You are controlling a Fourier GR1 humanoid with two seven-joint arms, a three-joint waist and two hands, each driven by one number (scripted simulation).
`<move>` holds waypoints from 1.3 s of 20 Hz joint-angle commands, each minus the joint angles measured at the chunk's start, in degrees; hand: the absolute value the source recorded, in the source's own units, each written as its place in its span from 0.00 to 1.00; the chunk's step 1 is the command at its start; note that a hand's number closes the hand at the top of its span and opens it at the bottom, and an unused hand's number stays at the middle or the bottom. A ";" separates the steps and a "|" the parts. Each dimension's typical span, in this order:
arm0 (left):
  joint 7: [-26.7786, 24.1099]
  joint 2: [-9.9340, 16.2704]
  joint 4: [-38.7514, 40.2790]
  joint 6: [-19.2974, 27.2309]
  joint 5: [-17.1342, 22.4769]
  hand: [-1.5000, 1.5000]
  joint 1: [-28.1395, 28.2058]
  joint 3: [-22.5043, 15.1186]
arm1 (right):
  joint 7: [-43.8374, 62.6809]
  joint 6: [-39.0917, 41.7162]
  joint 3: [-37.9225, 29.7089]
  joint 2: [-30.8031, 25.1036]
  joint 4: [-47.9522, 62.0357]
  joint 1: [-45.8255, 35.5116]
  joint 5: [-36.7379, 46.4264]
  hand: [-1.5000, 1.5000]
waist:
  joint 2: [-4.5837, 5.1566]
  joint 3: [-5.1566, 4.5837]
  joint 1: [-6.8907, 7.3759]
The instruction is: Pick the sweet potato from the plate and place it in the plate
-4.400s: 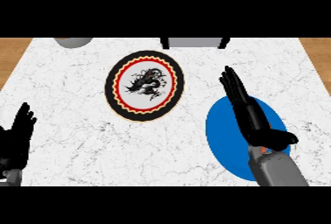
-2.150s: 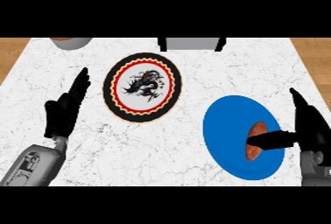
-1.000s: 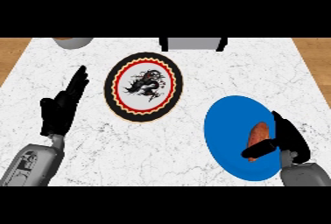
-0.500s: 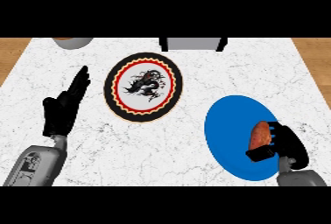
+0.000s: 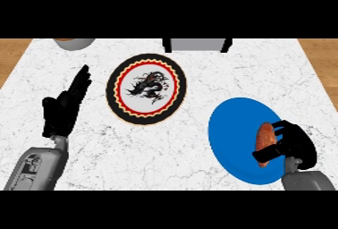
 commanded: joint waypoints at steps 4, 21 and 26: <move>-0.71 -2.04 0.38 1.73 -1.77 0.50 1.56 -0.56 | 7.22 -2.54 17.63 6.90 -10.51 5.36 16.99 1.00 | -0.16 -0.03 -0.22; 0.16 -1.62 0.46 -1.43 -1.82 0.50 -0.23 0.18 | 5.44 -5.08 30.65 14.34 -15.61 -16.36 36.23 1.00 | 0.10 0.03 0.67; 0.44 -3.19 -0.42 -0.31 -2.90 0.50 0.31 -0.57 | 10.76 -11.82 28.96 14.40 -6.20 -27.57 25.22 1.00 | 0.20 0.04 1.45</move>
